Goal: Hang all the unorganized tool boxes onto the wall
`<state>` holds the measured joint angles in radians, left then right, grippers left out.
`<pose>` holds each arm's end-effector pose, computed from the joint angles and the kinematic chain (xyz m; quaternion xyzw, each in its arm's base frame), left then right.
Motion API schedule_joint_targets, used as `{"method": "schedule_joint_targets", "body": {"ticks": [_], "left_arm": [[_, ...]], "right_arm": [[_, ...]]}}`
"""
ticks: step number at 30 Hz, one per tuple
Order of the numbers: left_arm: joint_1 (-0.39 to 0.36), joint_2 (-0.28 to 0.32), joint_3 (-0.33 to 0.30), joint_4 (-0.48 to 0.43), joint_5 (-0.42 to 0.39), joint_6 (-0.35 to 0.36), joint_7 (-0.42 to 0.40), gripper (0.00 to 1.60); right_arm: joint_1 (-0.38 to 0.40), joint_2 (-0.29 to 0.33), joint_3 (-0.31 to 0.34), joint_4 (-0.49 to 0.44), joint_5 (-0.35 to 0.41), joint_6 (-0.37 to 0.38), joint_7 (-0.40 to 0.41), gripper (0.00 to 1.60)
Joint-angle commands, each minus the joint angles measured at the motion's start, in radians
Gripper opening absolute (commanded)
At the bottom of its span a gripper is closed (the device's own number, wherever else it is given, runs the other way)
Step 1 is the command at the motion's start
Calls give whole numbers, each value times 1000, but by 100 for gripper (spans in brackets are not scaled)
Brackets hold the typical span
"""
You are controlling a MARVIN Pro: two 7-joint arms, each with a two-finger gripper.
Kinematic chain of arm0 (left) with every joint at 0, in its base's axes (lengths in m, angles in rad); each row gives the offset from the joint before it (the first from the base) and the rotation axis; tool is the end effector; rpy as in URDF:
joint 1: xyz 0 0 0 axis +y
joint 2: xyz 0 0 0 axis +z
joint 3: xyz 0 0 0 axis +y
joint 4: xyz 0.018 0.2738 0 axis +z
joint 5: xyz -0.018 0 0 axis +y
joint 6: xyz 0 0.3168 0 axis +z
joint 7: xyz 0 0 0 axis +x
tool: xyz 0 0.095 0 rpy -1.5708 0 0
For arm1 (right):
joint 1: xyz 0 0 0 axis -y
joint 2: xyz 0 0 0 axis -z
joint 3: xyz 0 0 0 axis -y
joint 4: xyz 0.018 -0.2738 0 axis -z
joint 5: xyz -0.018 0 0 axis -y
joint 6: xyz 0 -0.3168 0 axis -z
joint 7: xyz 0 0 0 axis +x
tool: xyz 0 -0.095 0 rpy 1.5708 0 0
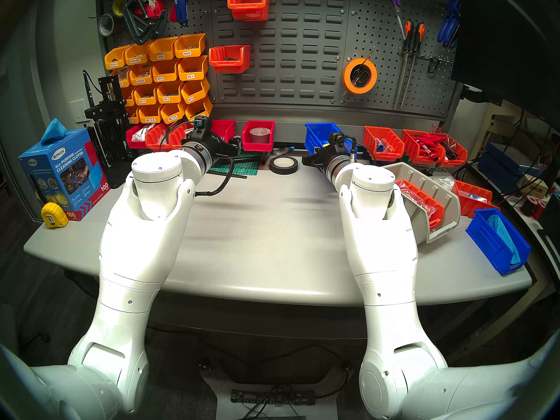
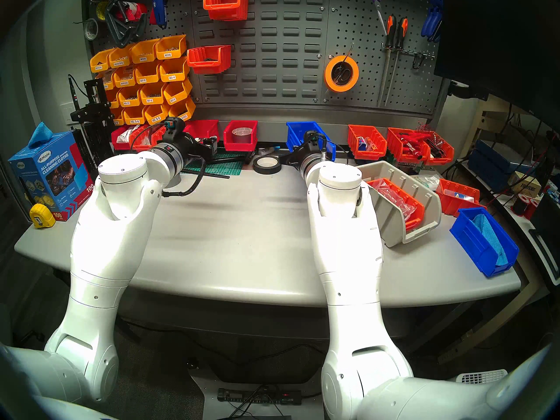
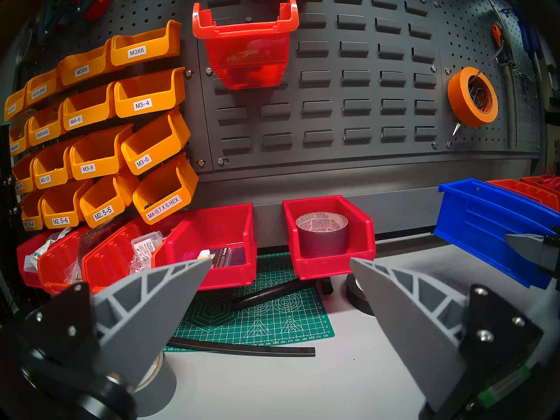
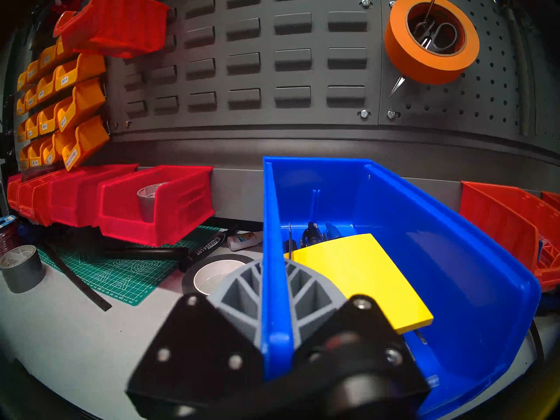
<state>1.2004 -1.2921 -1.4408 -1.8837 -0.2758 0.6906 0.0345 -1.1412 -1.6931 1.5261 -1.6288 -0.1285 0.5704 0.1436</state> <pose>0.4656 -0.0017 -0.0731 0.7224 -0.0869 0.6856 0.0222 0.5101 0.0646 -0.1131 -0.7318 -0.0671 -0.6759 0.0555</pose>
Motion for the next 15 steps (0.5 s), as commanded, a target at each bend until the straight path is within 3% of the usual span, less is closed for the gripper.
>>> {"method": "schedule_joint_targets", "body": {"ticks": [1,15], "left_arm": [[-18,0,-2,-13,1,-7,0,160],[-19,3,0,-13,-4,-8,4,160]], "right_arm": [[109,-11,9,42,-3,-51,-5,0],[212,4,42,206,-7,-99,-10,0]]}}
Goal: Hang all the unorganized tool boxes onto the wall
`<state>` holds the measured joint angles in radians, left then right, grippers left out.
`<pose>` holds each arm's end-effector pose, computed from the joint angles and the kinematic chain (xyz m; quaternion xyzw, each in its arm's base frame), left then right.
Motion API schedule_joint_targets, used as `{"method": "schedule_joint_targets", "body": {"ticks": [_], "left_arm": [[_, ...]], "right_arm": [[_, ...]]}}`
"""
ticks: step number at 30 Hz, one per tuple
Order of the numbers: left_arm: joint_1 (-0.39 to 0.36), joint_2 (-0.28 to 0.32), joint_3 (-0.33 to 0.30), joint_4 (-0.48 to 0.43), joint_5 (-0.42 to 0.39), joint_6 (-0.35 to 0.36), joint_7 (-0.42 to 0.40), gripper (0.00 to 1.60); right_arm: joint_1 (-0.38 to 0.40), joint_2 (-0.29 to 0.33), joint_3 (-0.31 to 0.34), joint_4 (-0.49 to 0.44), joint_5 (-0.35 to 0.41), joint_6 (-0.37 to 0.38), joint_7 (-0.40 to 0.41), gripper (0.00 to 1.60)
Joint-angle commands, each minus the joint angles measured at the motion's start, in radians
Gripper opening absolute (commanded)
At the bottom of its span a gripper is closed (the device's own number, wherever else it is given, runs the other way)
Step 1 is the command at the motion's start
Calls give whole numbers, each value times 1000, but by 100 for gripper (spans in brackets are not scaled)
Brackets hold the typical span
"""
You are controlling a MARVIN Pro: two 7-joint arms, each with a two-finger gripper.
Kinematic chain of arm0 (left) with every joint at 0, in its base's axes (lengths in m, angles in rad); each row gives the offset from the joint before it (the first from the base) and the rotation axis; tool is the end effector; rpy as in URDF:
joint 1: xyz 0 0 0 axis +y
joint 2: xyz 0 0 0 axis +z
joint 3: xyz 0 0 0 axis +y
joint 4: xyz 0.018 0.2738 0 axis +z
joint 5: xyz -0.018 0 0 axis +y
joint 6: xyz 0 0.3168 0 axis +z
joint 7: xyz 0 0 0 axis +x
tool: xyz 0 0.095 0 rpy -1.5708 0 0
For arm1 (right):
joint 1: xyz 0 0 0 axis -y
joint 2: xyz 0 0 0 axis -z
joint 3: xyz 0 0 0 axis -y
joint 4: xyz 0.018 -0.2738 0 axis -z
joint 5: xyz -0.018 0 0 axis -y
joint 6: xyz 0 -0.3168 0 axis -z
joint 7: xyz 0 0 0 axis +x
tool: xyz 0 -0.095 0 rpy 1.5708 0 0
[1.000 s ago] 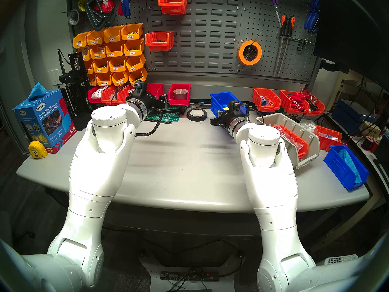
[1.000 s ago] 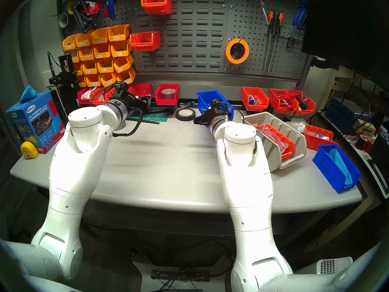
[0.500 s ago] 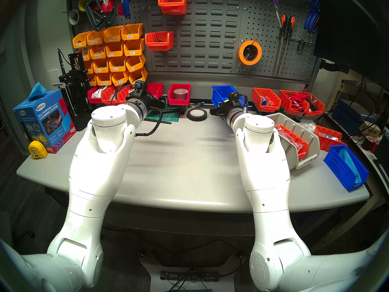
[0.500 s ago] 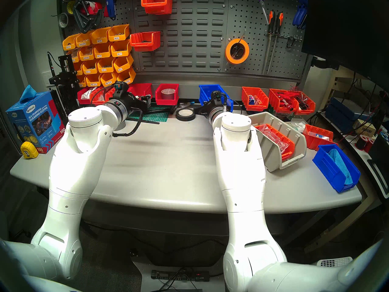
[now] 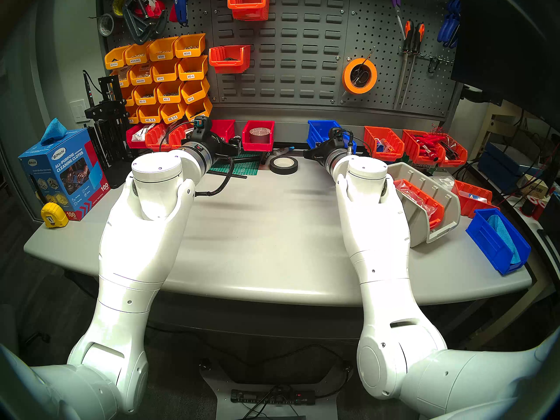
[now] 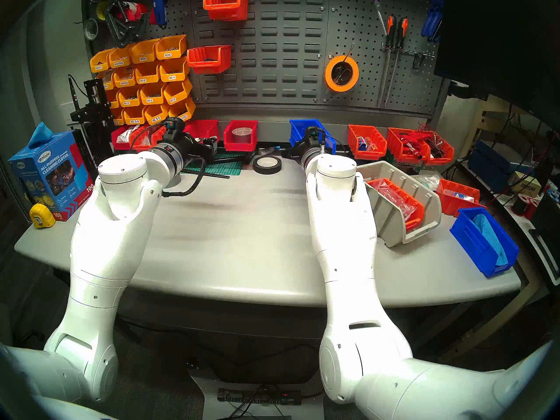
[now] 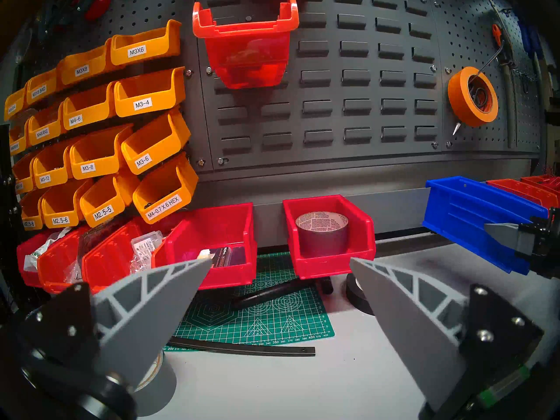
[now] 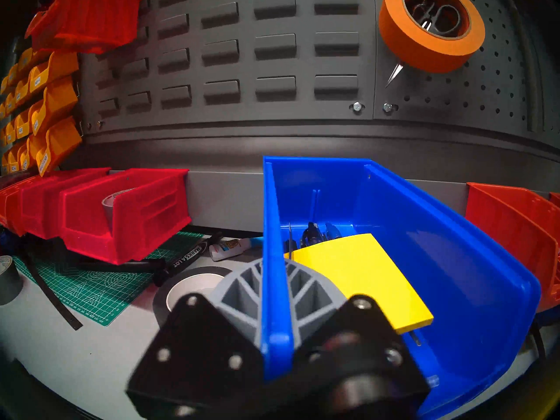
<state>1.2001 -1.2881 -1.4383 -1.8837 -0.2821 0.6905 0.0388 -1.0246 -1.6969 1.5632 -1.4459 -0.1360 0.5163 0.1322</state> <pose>0.4656 -0.0017 -0.0733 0.7228 -0.0869 0.6852 0.0224 0.5461 0.0580 -0.1180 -0.7376 -0.0573 -0.6711 0.0468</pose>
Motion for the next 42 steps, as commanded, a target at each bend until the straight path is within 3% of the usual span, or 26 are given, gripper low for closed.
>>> {"method": "schedule_joint_targets", "body": {"ticks": [1,21,22,26,42], "left_arm": [[-18,0,-2,-13,1,-8,0,160],[-19,5,1,-13,-7,-7,7,160],[-19,5,2,-13,-8,-7,8,160],[-19,6,2,-13,-10,-7,9,160],[-20,11,6,-14,-16,-9,15,160]], "right_arm": [[111,9,7,42,1,-45,2,0],[263,22,40,262,11,-80,-11,0],[234,20,37,232,11,-88,-12,0],[278,15,37,267,15,-82,-13,0],[317,-3,29,301,14,-85,-44,0]]}}
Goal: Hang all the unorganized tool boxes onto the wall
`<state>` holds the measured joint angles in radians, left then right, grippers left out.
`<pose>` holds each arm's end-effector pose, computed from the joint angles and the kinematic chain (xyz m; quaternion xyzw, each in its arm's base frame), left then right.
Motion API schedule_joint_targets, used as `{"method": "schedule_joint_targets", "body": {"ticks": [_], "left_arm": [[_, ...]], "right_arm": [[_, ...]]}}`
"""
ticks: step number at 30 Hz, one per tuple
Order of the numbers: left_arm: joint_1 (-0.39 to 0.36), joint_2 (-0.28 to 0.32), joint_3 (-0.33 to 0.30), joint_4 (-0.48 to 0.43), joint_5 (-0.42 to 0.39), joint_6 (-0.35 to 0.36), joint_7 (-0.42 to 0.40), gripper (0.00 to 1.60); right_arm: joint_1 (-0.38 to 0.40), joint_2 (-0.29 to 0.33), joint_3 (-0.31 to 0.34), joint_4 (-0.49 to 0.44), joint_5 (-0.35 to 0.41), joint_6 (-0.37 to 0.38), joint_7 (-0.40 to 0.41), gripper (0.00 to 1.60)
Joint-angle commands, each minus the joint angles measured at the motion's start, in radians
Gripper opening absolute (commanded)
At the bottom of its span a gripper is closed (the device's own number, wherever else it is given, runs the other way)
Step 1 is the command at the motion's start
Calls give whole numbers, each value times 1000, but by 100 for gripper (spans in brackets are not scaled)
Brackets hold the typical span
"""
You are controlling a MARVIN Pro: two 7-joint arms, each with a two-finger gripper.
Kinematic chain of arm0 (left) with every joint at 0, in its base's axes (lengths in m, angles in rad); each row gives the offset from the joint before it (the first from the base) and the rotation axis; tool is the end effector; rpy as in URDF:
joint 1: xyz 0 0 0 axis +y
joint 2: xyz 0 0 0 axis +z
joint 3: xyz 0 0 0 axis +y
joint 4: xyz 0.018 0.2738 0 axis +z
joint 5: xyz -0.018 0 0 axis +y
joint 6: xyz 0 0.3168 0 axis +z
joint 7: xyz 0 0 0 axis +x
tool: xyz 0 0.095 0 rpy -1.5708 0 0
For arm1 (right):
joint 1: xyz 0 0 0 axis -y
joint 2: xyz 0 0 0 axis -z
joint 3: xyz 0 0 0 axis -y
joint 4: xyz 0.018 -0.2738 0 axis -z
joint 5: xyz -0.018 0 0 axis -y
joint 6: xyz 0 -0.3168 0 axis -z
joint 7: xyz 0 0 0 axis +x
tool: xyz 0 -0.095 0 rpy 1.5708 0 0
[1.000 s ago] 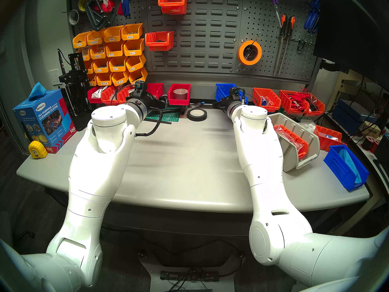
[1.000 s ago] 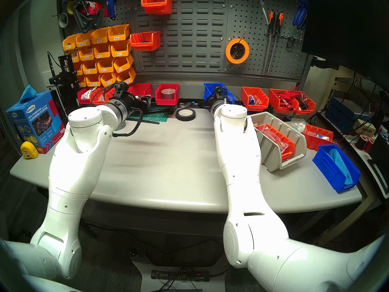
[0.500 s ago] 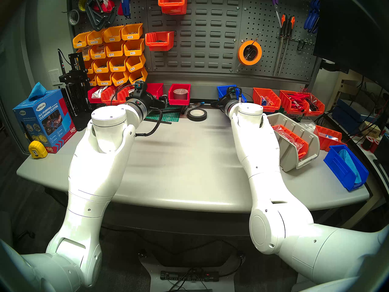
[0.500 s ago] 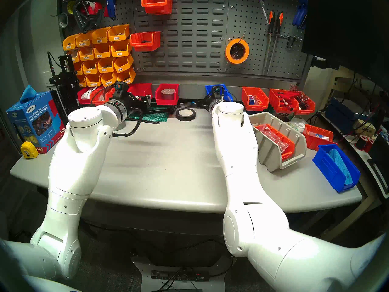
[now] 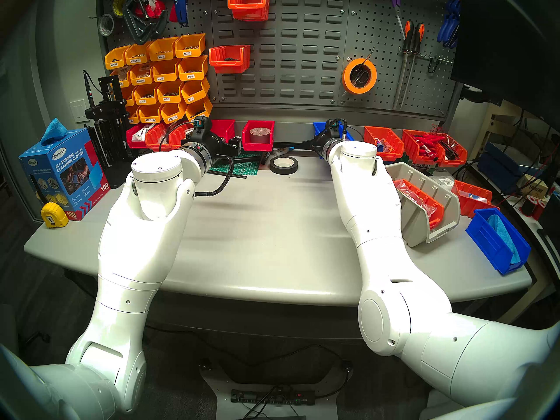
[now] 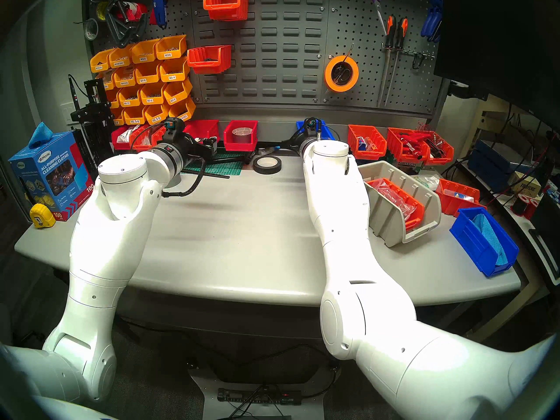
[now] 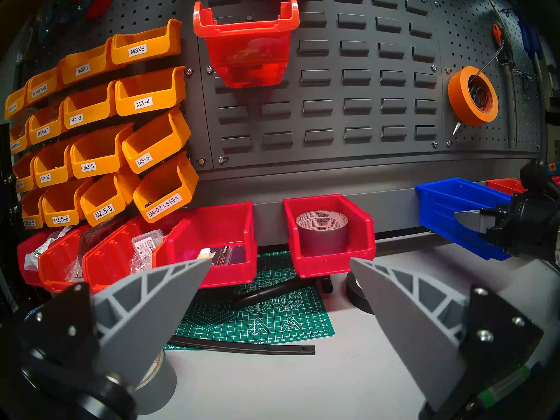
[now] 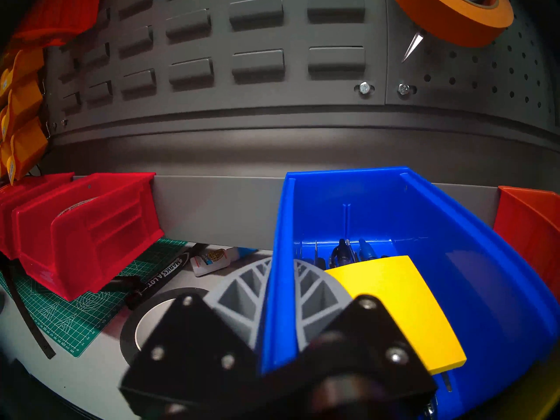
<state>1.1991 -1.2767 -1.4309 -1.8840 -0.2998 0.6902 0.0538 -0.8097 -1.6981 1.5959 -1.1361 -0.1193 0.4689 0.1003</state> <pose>0.4655 -0.0015 -0.0737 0.7239 -0.0861 0.6842 0.0219 0.5992 0.0588 -0.1130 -0.7541 -0.0458 -0.6535 0.0468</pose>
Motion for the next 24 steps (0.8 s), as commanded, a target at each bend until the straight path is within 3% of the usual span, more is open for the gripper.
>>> {"method": "schedule_joint_targets", "body": {"ticks": [1,18,19,24], "left_arm": [[-19,0,-2,-13,1,-8,0,160],[-19,4,1,-14,-6,-8,5,160],[-19,5,1,-14,-7,-8,5,160],[-19,6,2,-14,-9,-8,7,160]], "right_arm": [[108,-2,-4,-5,-3,-36,-14,0],[129,-10,-2,-42,1,0,-37,0],[103,-12,-5,-73,1,-1,-38,0],[133,-17,0,-80,6,18,-40,0]]}}
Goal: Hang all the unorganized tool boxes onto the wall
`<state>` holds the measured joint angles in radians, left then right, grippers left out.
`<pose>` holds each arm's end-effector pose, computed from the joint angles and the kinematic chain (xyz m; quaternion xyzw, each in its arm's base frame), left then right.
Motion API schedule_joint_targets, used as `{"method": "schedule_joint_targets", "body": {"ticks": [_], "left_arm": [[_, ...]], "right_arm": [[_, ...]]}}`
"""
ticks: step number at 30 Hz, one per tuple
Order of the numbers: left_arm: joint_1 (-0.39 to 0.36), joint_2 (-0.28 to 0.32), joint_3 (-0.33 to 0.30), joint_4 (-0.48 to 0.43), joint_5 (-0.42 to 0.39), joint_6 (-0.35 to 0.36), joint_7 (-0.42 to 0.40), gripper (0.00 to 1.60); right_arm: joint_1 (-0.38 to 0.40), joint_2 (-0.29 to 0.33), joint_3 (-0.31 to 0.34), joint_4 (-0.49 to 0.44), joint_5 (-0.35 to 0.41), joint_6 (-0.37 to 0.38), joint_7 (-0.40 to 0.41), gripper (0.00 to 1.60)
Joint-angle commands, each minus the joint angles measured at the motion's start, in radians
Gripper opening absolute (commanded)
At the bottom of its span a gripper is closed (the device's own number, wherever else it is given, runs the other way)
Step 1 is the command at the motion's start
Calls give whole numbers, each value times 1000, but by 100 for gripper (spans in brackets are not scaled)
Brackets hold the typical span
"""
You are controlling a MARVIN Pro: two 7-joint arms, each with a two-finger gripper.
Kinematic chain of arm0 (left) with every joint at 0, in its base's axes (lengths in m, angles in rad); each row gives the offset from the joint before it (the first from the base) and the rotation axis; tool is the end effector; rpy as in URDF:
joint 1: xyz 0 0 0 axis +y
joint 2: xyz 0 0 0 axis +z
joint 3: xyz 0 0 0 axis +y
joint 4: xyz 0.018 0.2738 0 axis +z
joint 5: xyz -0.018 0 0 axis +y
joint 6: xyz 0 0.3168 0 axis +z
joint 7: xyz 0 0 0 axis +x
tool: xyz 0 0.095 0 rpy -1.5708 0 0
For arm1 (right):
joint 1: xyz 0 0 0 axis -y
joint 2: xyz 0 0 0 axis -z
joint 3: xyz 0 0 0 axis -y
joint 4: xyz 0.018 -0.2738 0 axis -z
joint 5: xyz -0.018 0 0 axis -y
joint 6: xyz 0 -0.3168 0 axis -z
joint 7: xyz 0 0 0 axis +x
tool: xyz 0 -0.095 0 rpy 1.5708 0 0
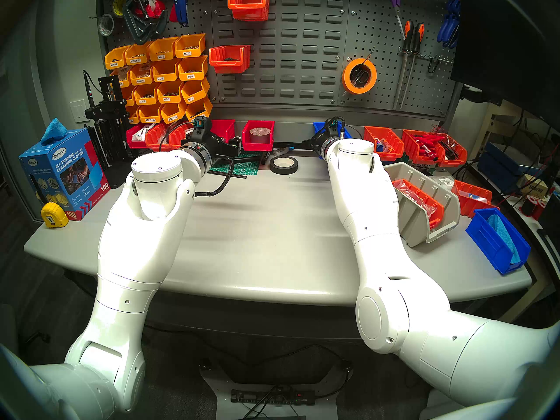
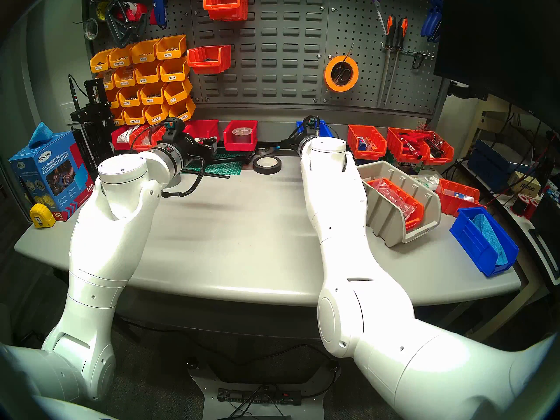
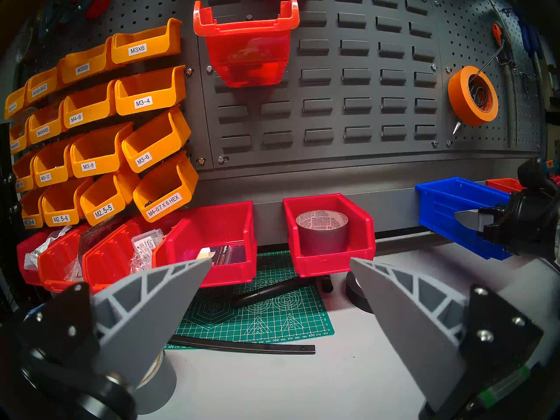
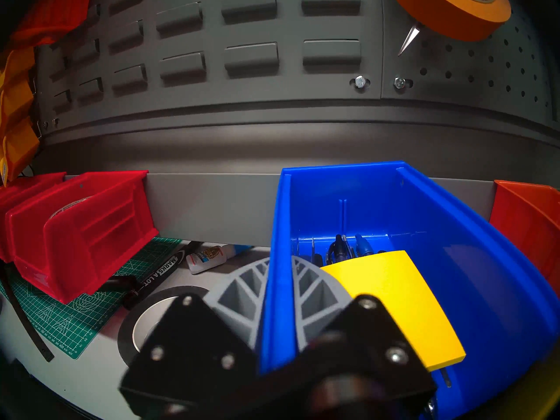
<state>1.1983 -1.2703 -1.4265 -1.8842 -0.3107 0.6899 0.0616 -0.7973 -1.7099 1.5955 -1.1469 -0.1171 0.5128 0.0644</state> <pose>0.4654 -0.0017 -0.0739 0.7244 -0.0859 0.6836 0.0223 0.5990 0.0609 -0.1049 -0.7612 -0.0337 -0.6464 0.0399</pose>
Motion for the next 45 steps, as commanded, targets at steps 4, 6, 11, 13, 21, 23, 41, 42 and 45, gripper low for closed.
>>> {"method": "schedule_joint_targets", "body": {"ticks": [4,6,11,13,21,23,41,42,45], "left_arm": [[-19,1,-1,-14,0,-8,1,160],[-19,1,-1,-14,-1,-8,1,160],[-20,3,0,-14,-2,-10,3,160],[-20,3,1,-14,-2,-10,3,160],[-21,6,3,-13,-4,-15,5,160],[-21,7,3,-13,-5,-16,5,160],[-22,10,6,-12,-9,-19,9,160],[-22,11,6,-12,-9,-19,9,160],[-22,11,7,-12,-10,-20,10,160]], "right_arm": [[109,-12,-7,-114,5,-17,-5,0],[104,-18,-8,-126,9,-14,-4,0],[80,-23,-13,-166,9,5,-9,0],[76,-22,-13,-171,9,8,-10,0],[53,-12,-18,-190,1,26,-9,0],[38,-13,-22,-207,-3,31,-11,0],[-84,-11,-29,-339,-12,84,7,0],[-83,-9,-29,-334,-12,81,9,0],[-73,-4,-25,-314,-12,69,14,0]]}}
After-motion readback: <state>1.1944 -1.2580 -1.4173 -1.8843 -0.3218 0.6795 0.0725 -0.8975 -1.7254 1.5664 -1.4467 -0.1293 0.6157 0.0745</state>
